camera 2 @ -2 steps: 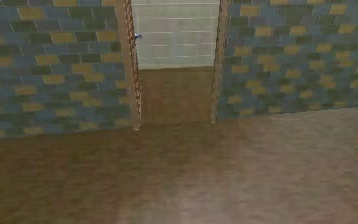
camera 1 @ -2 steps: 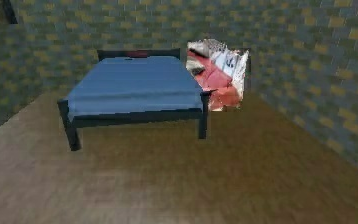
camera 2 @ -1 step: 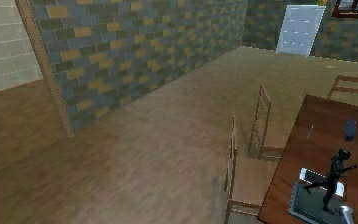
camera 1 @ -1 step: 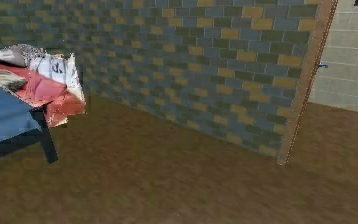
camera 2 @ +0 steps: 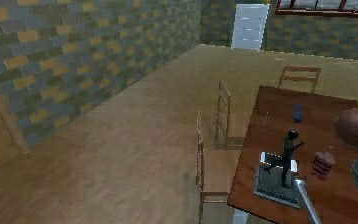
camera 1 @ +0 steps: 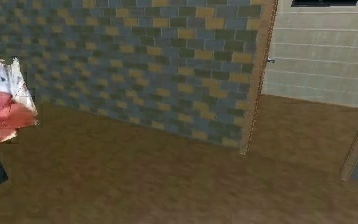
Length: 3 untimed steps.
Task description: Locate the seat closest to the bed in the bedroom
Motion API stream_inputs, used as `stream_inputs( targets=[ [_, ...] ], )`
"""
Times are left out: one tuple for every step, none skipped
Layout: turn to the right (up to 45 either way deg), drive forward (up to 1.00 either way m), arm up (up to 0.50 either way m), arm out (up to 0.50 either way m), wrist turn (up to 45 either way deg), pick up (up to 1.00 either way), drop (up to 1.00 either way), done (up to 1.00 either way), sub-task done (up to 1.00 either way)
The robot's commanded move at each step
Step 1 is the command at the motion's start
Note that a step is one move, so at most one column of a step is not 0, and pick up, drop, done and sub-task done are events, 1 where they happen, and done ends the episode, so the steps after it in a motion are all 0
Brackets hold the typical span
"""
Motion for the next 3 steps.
stream_inputs(
  targets=[
    [0.0, 0.2, 0.0, 0.0, 0.0, 0.0, 0.0, 0.0, 0.0],
    [-45.0, 0.0, 0.0, 0.0, 0.0, 0.0, 0.0, 0.0, 0.0],
    [-42.0, 0.0, 0.0, 0.0, 0.0, 0.0, 0.0, 0.0, 0.0]
  ],
)
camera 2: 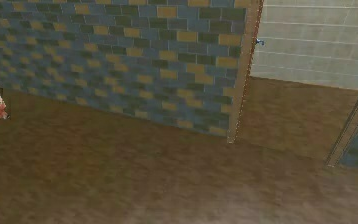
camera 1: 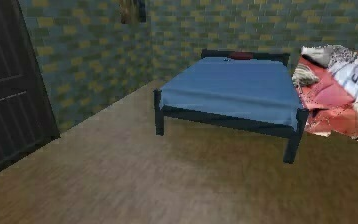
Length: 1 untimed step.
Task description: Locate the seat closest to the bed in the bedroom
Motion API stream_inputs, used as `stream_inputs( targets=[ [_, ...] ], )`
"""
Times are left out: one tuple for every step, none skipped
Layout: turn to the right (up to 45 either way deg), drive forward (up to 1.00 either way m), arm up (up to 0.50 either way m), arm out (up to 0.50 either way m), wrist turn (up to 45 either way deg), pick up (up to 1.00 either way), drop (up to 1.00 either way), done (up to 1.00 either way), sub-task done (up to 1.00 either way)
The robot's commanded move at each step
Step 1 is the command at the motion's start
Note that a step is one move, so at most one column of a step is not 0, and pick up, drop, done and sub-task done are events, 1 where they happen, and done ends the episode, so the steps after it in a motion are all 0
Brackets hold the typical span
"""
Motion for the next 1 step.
stream_inputs(
  targets=[
    [0.0, 0.65, 0.0, 0.0, 0.0, 0.0, 0.0, 0.0, 0.0]
  ],
)
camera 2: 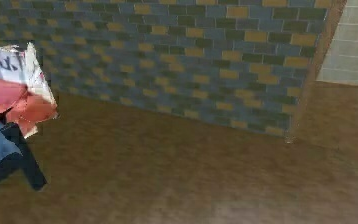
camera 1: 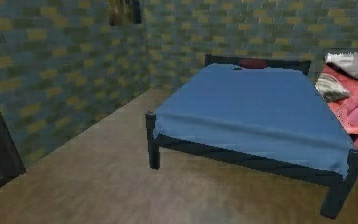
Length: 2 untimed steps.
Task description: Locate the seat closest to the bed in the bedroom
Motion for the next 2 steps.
stream_inputs(
  targets=[
    [-45.0, 0.0, 0.0, 0.0, 0.0, 0.0, 0.0, 0.0, 0.0],
    [-18.0, 0.0, 0.0, 0.0, 0.0, 0.0, 0.0, 0.0, 0.0]
  ],
)
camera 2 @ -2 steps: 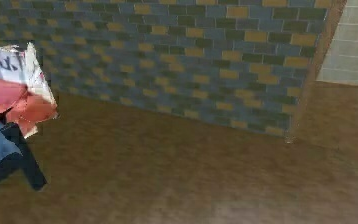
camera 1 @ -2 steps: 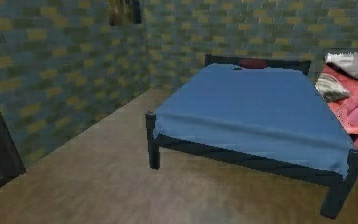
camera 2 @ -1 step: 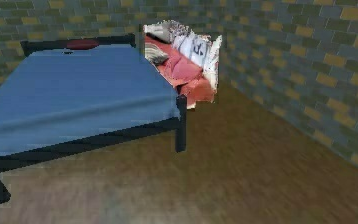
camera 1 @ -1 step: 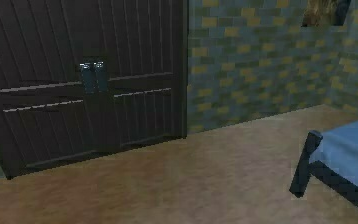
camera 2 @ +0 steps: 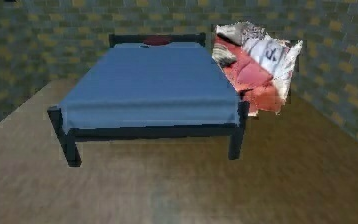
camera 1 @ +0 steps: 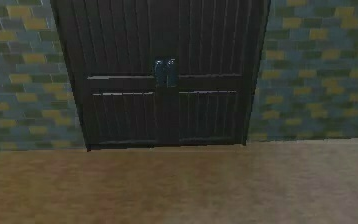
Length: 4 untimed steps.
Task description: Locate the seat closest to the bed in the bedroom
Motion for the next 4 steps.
stream_inputs(
  targets=[
    [0.0, 0.65, 0.0, 0.0, 0.0, 0.0, 0.0, 0.0, 0.0],
    [-45.0, 0.0, 0.0, 0.0, 0.0, 0.0, 0.0, 0.0, 0.0],
    [-12.0, 0.0, 0.0, 0.0, 0.0, 0.0, 0.0, 0.0, 0.0],
    [0.0, 1.0, 0.0, 0.0, 0.0, 0.0, 0.0, 0.0, 0.0]
  ],
)
